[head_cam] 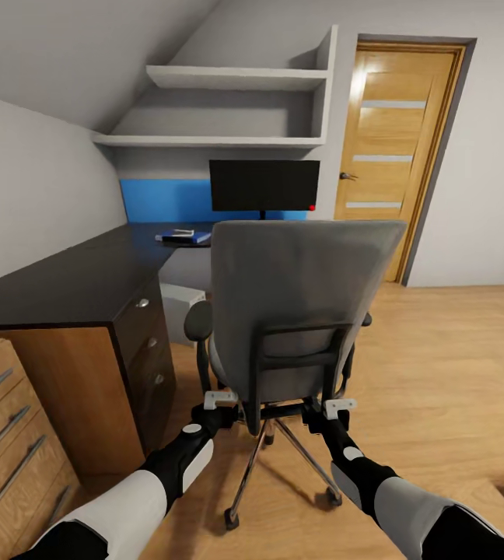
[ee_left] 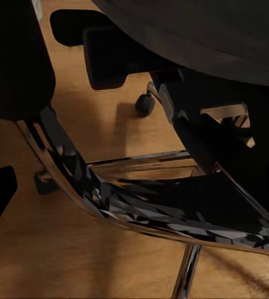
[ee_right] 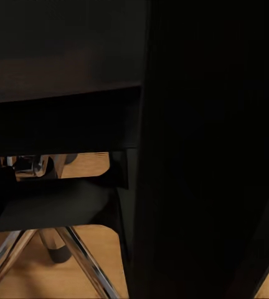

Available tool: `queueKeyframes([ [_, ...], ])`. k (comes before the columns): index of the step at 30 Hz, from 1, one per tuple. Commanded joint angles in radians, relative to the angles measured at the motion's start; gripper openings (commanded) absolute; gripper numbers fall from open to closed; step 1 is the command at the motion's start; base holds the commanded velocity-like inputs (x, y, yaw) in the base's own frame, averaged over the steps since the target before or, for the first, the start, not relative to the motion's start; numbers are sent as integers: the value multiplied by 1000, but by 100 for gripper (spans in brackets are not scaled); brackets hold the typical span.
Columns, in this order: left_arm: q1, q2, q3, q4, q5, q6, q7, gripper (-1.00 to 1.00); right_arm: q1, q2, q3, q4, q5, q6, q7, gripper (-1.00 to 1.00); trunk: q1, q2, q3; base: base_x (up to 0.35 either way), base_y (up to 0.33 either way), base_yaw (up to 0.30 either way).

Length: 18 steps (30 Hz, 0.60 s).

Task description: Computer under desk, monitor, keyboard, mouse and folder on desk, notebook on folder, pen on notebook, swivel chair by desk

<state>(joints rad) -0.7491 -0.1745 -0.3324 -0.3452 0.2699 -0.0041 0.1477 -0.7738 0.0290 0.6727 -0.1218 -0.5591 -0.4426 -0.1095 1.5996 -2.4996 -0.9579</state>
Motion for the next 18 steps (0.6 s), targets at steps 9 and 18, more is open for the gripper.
queueKeyframes([
  [9,-1,0,-4,0,8,0,7,100,-1,0,11,1,-1,-2,-7,100,0,0,-1,320,0,0],
  [18,-1,0,-4,1,8,1,7,100,-1,0,11,1,-1,-2,-7,100,0,0,-1,320,0,0],
])
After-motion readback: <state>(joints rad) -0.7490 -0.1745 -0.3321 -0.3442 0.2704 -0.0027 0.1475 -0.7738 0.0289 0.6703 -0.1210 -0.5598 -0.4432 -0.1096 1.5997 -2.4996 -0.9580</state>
